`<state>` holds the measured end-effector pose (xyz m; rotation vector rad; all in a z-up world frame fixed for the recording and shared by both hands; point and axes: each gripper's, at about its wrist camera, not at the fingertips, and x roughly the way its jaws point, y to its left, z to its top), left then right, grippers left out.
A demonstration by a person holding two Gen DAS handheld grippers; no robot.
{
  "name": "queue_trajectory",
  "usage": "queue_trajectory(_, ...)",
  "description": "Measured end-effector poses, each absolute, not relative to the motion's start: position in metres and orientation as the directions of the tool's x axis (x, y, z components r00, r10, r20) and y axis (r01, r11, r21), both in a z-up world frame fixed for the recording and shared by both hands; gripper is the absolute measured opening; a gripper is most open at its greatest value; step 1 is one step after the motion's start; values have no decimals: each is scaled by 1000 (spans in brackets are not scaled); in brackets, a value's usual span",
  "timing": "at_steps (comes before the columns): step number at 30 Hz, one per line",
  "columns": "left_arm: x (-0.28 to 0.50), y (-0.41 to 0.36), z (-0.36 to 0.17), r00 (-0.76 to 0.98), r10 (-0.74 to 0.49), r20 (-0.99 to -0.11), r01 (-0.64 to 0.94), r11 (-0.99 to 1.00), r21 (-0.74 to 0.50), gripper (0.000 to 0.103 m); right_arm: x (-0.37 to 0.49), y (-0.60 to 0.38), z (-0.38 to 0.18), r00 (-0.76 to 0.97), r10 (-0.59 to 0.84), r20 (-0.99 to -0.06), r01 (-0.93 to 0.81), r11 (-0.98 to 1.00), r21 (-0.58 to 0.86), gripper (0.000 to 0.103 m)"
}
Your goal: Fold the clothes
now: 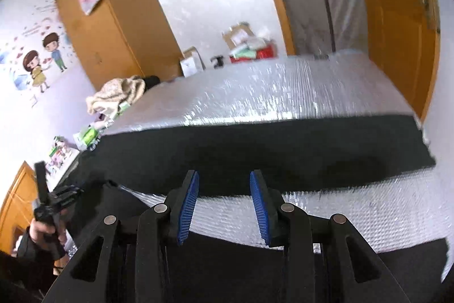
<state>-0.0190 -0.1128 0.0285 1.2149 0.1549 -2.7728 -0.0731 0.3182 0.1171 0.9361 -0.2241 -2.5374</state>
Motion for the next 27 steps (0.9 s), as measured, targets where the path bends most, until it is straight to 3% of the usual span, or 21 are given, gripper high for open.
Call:
queue_trajectory(14,-23,-112,24,-673,-58,-737,135,-990,-45,21,-40,367,160,-781,-234,-579,167,-972,168,39)
queue_trajectory(23,-20,-102,28,-681,-65,-730,107,-994,-11,21,4,370,148,-753,-193,-629,162,-981,107,39)
queue_trajectory(27,-19,-96,28,-678,-69,-732,92,-996,8,21,10,370,134,-754,-202,-625,141,-979,146,39)
